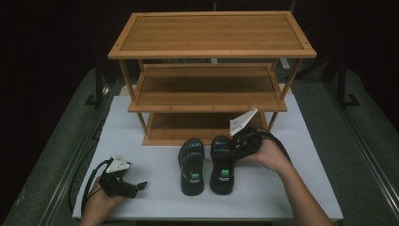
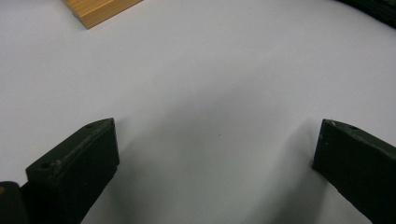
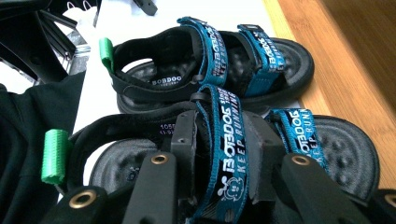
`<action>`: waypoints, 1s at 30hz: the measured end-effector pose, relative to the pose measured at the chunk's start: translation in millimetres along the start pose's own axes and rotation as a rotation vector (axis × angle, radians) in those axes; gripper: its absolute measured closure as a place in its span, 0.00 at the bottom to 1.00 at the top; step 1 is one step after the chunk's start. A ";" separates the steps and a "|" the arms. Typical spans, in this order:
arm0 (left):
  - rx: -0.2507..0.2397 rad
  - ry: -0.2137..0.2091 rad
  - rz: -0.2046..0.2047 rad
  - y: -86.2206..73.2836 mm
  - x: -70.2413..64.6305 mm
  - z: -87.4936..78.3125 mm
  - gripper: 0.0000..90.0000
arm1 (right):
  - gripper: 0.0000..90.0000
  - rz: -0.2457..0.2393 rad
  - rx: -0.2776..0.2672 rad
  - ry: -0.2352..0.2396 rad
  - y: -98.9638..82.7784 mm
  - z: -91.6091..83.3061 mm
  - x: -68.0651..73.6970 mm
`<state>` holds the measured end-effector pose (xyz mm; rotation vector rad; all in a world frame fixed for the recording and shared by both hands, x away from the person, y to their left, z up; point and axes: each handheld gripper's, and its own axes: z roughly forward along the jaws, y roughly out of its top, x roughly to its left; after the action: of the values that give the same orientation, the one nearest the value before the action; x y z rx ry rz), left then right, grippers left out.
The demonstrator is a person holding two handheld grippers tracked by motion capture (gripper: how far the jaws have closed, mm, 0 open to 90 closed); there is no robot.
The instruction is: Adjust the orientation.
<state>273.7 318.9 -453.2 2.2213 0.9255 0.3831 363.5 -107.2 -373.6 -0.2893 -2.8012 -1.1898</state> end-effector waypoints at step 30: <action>0.001 0.000 0.002 0.0 0.2 -0.1 0.00 | 0.63 0.013 -0.015 -0.011 1.6 26.2 -8.8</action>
<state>273.8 319.1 -453.2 2.2229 0.9238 0.3835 372.3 -88.5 -392.0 -0.3164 -2.7968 -1.2105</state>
